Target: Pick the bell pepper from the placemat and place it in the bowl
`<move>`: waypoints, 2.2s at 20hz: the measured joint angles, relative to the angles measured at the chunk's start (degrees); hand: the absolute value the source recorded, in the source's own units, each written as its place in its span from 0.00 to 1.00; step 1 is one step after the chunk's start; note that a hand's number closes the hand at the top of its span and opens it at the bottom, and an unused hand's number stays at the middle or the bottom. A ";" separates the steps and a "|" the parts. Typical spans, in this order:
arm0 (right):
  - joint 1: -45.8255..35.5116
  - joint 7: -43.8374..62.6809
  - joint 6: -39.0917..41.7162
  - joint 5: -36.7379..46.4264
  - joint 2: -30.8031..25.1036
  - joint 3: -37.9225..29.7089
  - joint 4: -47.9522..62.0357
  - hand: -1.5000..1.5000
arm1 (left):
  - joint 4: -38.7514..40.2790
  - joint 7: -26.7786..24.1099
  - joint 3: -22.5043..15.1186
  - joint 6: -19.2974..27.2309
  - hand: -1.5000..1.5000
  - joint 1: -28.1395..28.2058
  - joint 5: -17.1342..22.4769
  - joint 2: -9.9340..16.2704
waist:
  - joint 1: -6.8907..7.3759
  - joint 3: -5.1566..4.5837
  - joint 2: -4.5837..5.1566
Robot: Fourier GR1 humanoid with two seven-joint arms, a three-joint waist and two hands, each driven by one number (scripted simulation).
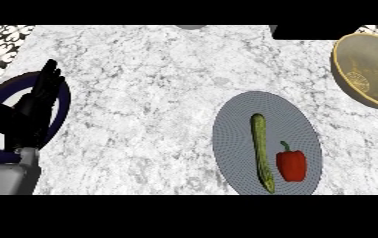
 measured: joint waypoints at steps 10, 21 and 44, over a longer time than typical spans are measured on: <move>-16.40 13.26 17.67 -11.96 -3.94 7.46 8.32 0.00 | -0.57 0.91 -0.17 -0.88 0.50 -0.81 -1.16 -0.87 | 1.47 0.05 0.20; -27.89 17.57 26.33 -18.09 0.83 18.88 20.45 0.00 | 0.98 0.40 1.14 -2.04 0.50 -1.32 -1.86 -1.97 | 0.81 0.06 0.07; -25.80 12.61 29.50 6.37 15.75 24.88 30.56 0.00 | -1.28 1.03 4.83 -4.55 0.50 1.14 -6.20 -5.68 | -0.20 0.13 -0.16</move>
